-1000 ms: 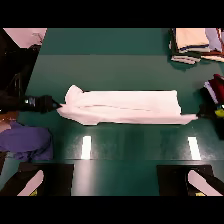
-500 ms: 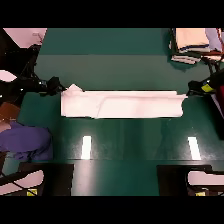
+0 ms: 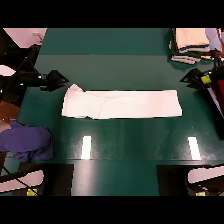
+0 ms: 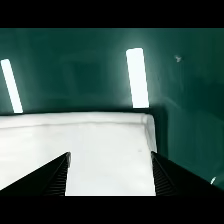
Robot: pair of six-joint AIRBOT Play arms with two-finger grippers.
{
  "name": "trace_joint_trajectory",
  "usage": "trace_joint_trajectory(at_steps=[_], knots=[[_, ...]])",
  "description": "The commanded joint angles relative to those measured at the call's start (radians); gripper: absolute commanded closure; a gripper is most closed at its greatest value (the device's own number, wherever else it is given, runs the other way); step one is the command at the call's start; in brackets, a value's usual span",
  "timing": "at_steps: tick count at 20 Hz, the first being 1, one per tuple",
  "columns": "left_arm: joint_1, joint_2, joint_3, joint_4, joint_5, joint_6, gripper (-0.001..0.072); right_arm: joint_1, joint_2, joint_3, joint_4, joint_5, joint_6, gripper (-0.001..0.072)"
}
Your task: Fold the shirts.
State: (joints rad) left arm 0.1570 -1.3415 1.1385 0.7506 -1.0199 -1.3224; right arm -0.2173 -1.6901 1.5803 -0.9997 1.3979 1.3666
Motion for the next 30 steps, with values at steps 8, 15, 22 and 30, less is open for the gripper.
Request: trace_joint_trajectory(at_steps=[8,15,22,30], knots=[[-0.167,-0.003,0.013,0.006,-0.047,0.058,0.0682,-0.154,-0.011,-0.299,0.103,0.032,-0.217,0.0136],[-0.348,-0.035,0.021,0.014,0.043,0.039,0.0682,-0.068,-0.013,-0.349,0.167,-0.038,-0.262,0.0208],[-0.496,-0.223,0.193,0.016,0.042,0.009,0.0683,0.004,-0.013,-0.349,0.167,-0.029,-0.264,0.0484],[-0.639,-0.459,0.393,0.067,0.056,-0.08,0.0683,0.077,0.094,-0.146,0.17,0.105,-0.176,0.0696]])
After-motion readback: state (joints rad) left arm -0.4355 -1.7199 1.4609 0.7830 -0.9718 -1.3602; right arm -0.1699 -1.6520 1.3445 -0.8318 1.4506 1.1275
